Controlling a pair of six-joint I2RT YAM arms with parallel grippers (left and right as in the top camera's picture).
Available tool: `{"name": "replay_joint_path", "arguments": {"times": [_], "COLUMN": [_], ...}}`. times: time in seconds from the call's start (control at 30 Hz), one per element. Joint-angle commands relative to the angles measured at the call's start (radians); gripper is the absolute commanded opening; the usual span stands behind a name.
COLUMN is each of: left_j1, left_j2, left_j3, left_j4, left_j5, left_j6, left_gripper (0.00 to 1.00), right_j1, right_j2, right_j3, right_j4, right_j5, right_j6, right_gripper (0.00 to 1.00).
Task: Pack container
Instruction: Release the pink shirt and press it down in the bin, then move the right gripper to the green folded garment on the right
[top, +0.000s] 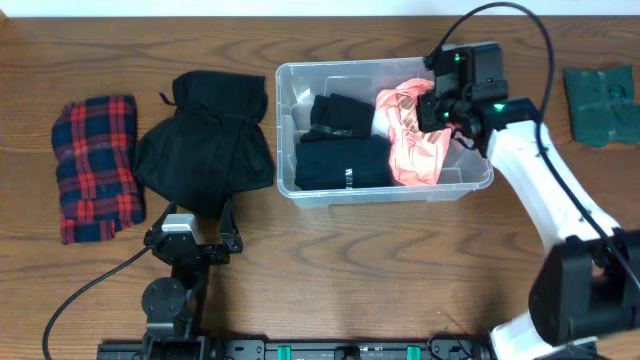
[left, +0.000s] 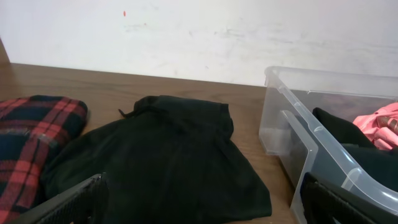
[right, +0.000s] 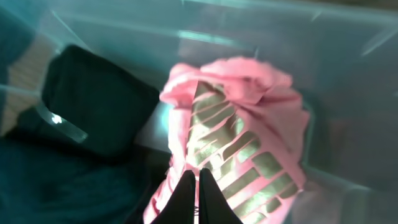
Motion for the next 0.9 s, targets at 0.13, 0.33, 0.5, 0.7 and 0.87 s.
{"name": "replay_joint_path", "arguments": {"times": [0.13,0.33,0.5,0.7,0.87], "left_j1": [-0.004,-0.004,-0.004,-0.004,-0.004], "left_j2": [-0.005,-0.005,-0.005,-0.005,-0.005], "left_j3": [-0.014,-0.014,-0.014,-0.014,-0.014], "left_j4": [-0.037,-0.037,-0.037,-0.037,-0.037], "left_j5": [0.007,0.007,0.007,0.007,0.007], "left_j6": [0.002,0.002,0.002,0.002,0.002], "left_gripper": [0.98,0.98,0.98,0.98,0.98], "right_j1": [0.005,-0.049,-0.146,-0.327,-0.517], "right_j2": [0.026,-0.103,-0.19,-0.179,-0.122], "right_j3": [0.023,0.076,0.076,0.074,0.074], "right_j4": [0.002,-0.029,-0.051,-0.128,-0.071], "right_j5": [0.006,0.042,0.301,0.52,0.486], "right_j6": [-0.002,-0.003,-0.003,-0.003,0.068], "right_gripper": [0.01,0.06,0.15,0.13,0.03]}}
